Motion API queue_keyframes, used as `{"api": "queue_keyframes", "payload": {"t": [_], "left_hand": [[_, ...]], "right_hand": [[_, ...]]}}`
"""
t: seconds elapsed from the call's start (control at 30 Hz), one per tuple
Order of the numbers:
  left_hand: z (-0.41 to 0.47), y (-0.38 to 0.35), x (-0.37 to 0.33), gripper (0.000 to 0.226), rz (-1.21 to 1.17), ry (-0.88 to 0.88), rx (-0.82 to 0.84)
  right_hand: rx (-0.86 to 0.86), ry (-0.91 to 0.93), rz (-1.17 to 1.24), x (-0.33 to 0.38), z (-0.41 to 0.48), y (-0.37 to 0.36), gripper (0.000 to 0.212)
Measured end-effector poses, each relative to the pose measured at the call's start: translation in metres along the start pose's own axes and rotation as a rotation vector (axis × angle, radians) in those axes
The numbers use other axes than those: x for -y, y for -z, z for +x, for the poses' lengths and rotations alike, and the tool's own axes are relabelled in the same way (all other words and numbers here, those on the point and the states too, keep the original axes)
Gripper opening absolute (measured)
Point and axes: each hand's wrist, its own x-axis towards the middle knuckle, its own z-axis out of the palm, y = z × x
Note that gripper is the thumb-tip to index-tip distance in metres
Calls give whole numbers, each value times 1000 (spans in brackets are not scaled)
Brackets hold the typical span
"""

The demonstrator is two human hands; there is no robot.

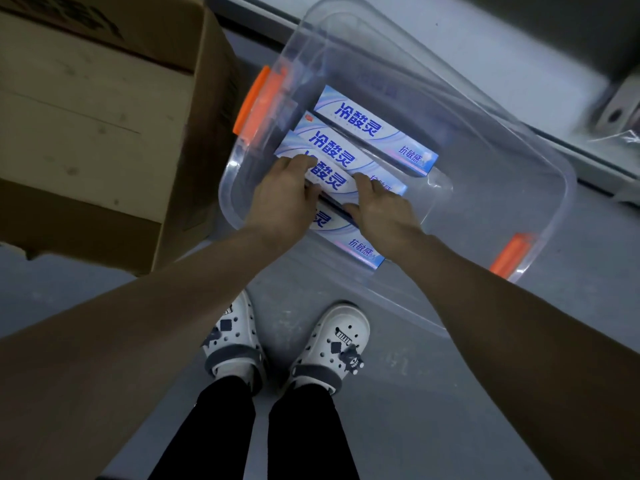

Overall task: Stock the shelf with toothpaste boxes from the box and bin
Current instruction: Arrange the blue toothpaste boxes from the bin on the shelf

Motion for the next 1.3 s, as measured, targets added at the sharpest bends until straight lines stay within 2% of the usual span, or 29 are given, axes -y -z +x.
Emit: {"api": "queue_keyframes", "payload": {"t": [0.17,0.23,0.4,0.5,0.57,0.63,0.7,0.73,0.8,0.87,0.93,1.0,1.1,1.17,1.23,1.3], "left_hand": [[5,-1,0,39,10,50,26],[5,0,1,39,5,60,34],[2,9,-7,41,-93,155,41],[0,13,-18,42,-219,219,105],[-3,15,-30,52,-375,251,163],[-5,15,-41,48,-540,268,199],[-4,14,-46,29,-734,295,185],[-2,14,-46,25,-785,307,172],[1,16,-44,31,-797,332,146],[4,16,-41,37,-782,336,131],[6,16,-39,38,-773,329,126],[8,14,-37,40,-773,317,118],[12,12,-33,41,-756,313,101],[14,10,-31,39,-751,318,91],[15,11,-29,36,-774,328,96],[15,10,-25,38,-766,338,106]], "right_hand": [[-11,0,-150,5,9,-1,69],[-5,-48,-68,2,11,3,64],[30,-266,452,-13,9,29,45],[107,-343,956,-18,-5,47,32],[202,-344,1280,-13,-16,62,32],[290,-332,1432,-4,-24,71,35],[360,-305,1486,5,-29,77,33],[363,-302,1489,8,-30,79,29],[292,-410,1503,9,-27,73,28],[168,-502,1330,3,-21,56,31],[140,-381,865,-8,-17,35,28],[224,-211,591,-11,-20,18,36],[243,-49,518,-6,-25,-1,57],[218,-36,473,-5,-23,-12,73],[200,-67,406,-7,-17,-14,75],[197,-48,303,-5,-11,-11,67]]}}
